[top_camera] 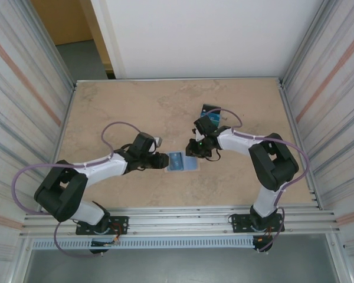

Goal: Take the credit cards out of the card holder

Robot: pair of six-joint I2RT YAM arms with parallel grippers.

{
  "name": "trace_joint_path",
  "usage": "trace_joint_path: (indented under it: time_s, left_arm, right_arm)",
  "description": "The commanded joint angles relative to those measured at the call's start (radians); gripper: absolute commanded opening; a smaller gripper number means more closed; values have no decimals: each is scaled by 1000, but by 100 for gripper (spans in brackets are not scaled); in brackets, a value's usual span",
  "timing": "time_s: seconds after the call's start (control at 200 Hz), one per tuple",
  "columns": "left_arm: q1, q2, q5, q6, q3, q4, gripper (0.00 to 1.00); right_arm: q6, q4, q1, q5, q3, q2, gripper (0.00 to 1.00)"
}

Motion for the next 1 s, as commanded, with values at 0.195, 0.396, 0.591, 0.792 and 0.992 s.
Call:
trace_joint_path:
  time_s: [0.195, 0.396, 0.591, 0.792, 0.992]
  left_arm:
    - [-23, 0, -53, -87, -47, 174, 38]
    - [-25, 42, -30, -94, -44, 223, 33]
    - [-26, 92, 0, -90, -18, 251, 30]
    - [-26, 127, 1, -87, -6, 240, 28]
    - [-26, 152, 12, -81, 4, 231, 26]
  right_arm:
    - [72, 41, 52, -17, -10, -65, 23]
    - [99, 81, 57, -74, -30, -33, 22]
    - [108, 111, 56, -117, -46, 1, 21]
    - [107, 109, 53, -113, -48, 30, 23]
    - [108, 122, 48, -134, -51, 65, 24]
